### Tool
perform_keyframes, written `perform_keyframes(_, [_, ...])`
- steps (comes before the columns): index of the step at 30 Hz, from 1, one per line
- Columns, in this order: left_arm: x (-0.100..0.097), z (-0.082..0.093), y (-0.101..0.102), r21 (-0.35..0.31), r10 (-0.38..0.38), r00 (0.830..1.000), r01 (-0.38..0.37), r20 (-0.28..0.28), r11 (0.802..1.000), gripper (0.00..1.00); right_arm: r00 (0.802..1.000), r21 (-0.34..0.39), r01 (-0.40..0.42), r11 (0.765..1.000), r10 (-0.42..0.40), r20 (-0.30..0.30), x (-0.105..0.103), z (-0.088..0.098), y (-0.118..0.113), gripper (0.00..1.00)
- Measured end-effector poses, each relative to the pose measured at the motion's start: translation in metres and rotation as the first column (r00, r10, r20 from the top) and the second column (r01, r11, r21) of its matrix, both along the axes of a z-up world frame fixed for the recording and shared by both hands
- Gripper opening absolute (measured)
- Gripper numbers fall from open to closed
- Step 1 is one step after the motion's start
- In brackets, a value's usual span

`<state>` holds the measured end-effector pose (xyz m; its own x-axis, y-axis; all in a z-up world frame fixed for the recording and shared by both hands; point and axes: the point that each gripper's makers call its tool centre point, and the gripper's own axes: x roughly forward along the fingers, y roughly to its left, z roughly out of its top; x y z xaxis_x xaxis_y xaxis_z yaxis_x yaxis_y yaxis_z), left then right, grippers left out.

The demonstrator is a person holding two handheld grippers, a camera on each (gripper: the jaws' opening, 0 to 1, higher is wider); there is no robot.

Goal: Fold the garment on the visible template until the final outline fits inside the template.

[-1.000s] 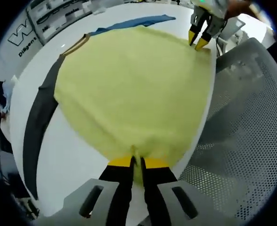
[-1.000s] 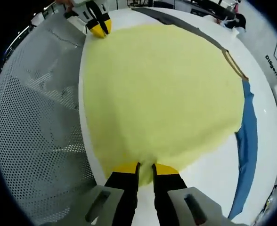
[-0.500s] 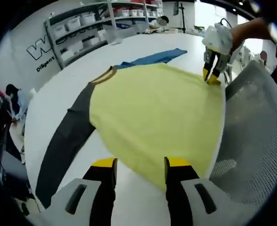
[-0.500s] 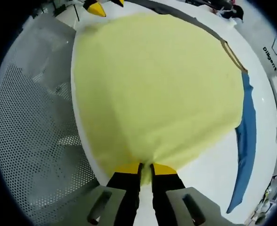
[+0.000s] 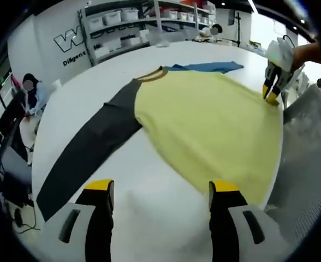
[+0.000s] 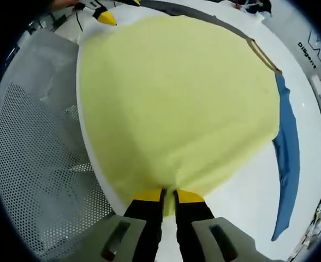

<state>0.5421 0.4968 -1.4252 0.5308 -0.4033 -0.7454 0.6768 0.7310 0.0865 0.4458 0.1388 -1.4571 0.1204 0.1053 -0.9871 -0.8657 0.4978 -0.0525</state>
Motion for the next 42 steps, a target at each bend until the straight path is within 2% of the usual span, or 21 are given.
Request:
perform_keyframes(6, [0.004, 0.000, 0.020, -0.011, 0.070, 0.998, -0.070, 0.006, 0.997, 0.71, 1.000, 0.008, 0.024, 1.000, -0.024, -0.009, 0.002, 0.000, 0.000, 0.00])
perform_keyframes(9, [0.012, 0.004, 0.037, -0.036, 0.146, 0.989, -0.145, 0.024, 0.989, 0.71, 0.996, 0.008, 0.083, 0.997, -0.083, 0.022, 0.005, 0.000, -0.001, 0.00])
perform_keyframes(13, [0.016, 0.005, 0.061, -0.044, 0.221, 0.975, -0.220, 0.030, 0.974, 0.71, 0.998, 0.020, 0.016, 1.000, -0.017, 0.062, 0.002, 0.001, -0.001, 0.00])
perform_keyframes(15, [0.019, 0.005, 0.074, -0.063, 0.267, 0.963, -0.265, 0.026, 0.962, 0.71, 0.995, 0.092, 0.064, 0.994, -0.071, 0.071, 0.004, 0.002, 0.005, 0.00])
perform_keyframes(17, [0.019, 0.005, 0.083, -0.075, 0.305, 0.952, -0.303, 0.017, 0.950, 0.72, 0.983, 0.177, 0.166, 0.970, -0.177, 0.047, 0.007, 0.003, 0.010, 0.00])
perform_keyframes(18, [0.021, 0.005, 0.088, -0.075, 0.312, 0.950, -0.310, 0.019, 0.948, 0.72, 0.970, 0.225, 0.230, 0.947, -0.242, 0.030, 0.008, 0.005, 0.014, 0.05])
perform_keyframes(19, [0.024, 0.005, 0.094, -0.074, 0.324, 0.946, -0.322, 0.023, 0.944, 0.71, 0.965, 0.289, 0.248, 0.925, -0.262, 0.009, 0.007, 0.010, 0.020, 0.17])
perform_keyframes(20, [0.025, 0.005, 0.097, -0.075, 0.328, 0.944, -0.326, 0.022, 0.942, 0.71, 0.961, 0.351, 0.234, 0.907, -0.271, 0.060, 0.015, 0.014, 0.025, 0.37])
perform_keyframes(21, [0.027, 0.004, 0.101, -0.070, 0.335, 0.942, -0.332, 0.021, 0.941, 0.71, 0.955, 0.402, 0.194, 0.895, -0.265, 0.130, 0.022, 0.019, 0.028, 0.52])
perform_keyframes(22, [0.029, 0.003, 0.103, -0.063, 0.336, 0.941, -0.335, 0.022, 0.940, 0.71, 0.953, 0.403, 0.196, 0.894, -0.270, 0.136, 0.022, 0.019, 0.028, 0.61])
perform_keyframes(23, [0.031, 0.002, 0.106, -0.051, 0.336, 0.942, -0.334, 0.024, 0.941, 0.71, 0.952, 0.377, 0.222, 0.899, -0.283, 0.116, 0.015, 0.018, 0.024, 0.65])
perform_keyframes(24, [0.032, 0.003, 0.108, -0.046, 0.334, 0.942, -0.333, 0.029, 0.942, 0.71, 0.952, 0.380, 0.216, 0.899, -0.280, 0.121, 0.014, 0.019, 0.024, 0.64])
perform_keyframes(25, [0.035, 0.003, 0.109, -0.041, 0.334, 0.942, -0.332, 0.033, 0.942, 0.71, 0.949, 0.419, 0.184, 0.889, -0.272, 0.159, 0.018, 0.023, 0.030, 0.64])
perform_keyframes(29, [0.043, 0.004, 0.118, -0.032, 0.354, 0.935, -0.353, 0.038, 0.935, 0.71, 0.926, 0.462, 0.159, 0.873, -0.294, 0.236, 0.027, 0.035, 0.031, 0.71])
perform_keyframes(34, [0.052, 0.002, 0.134, -0.049, 0.427, 0.904, -0.425, 0.028, 0.904, 0.72, 0.879, 0.521, 0.152, 0.840, -0.355, 0.317, 0.042, 0.062, 0.026, 0.77])
perform_keyframes(38, [0.057, 0.002, 0.143, -0.062, 0.473, 0.881, -0.471, 0.024, 0.880, 0.70, 0.857, 0.552, 0.161, 0.818, -0.394, 0.333, 0.046, 0.076, 0.017, 0.81])
perform_keyframes(40, [0.055, 0.004, 0.144, -0.079, 0.505, 0.863, -0.503, 0.011, 0.861, 0.68, 0.843, 0.566, 0.179, 0.805, -0.422, 0.333, 0.048, 0.082, 0.011, 0.82])
perform_keyframes(42, [0.054, 0.006, 0.145, -0.099, 0.539, 0.842, -0.537, -0.005, 0.838, 0.66, 0.828, 0.591, 0.201, 0.781, -0.458, 0.323, 0.050, 0.086, 0.006, 0.84])
